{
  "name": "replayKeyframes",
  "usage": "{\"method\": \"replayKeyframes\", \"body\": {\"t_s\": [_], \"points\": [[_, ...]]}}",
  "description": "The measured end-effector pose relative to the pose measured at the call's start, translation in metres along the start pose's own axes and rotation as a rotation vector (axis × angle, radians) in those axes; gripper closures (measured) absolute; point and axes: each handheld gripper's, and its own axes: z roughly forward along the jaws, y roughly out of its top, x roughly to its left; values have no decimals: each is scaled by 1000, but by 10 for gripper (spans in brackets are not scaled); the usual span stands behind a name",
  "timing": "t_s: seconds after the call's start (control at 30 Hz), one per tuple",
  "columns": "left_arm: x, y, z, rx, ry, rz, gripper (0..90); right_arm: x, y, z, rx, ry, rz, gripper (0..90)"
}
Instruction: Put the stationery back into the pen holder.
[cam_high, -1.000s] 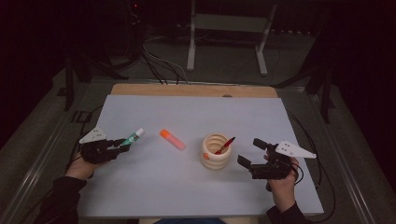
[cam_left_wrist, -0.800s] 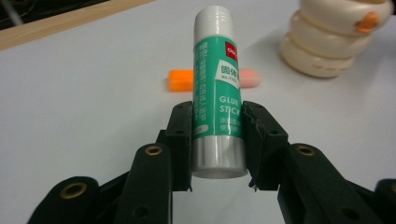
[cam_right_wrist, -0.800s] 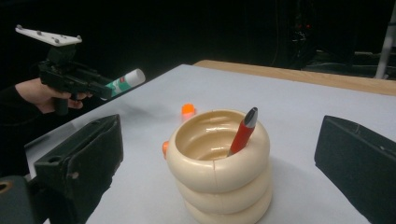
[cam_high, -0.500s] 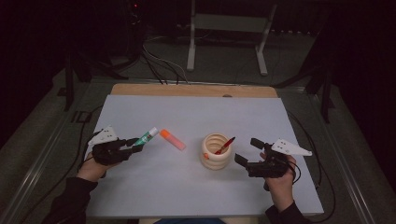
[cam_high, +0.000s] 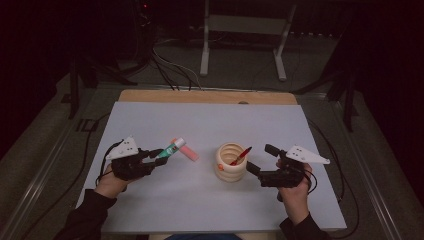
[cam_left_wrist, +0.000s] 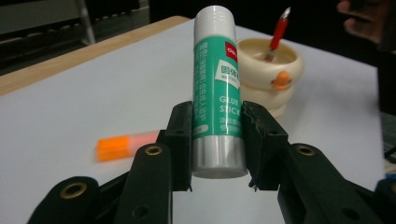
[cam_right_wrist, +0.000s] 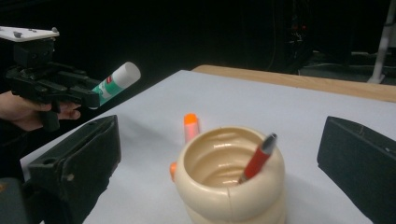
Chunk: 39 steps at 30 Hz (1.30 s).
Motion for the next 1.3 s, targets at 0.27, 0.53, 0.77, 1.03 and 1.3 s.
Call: {"method": "replayKeyframes", "body": {"t_s": [0.27, 0.53, 0.77, 1.03, 1.3], "points": [[-15, 9, 8, -59, -49, 2, 668, 11, 9, 9, -14, 47, 2, 0], [-31, 11, 20, -95, -70, 36, 668, 30, 18, 21, -44, 106, -27, 0], [-44, 14, 27, -146, -61, 55, 668, 39, 19, 34, -12, 129, 38, 0], [-56, 13, 33, -170, -44, 93, 667, 48, 10, 56, 11, 145, 189, 0], [-61, 11, 39, -197, -86, 70, 667, 56, 4, 68, 32, 211, 303, 77]]}}
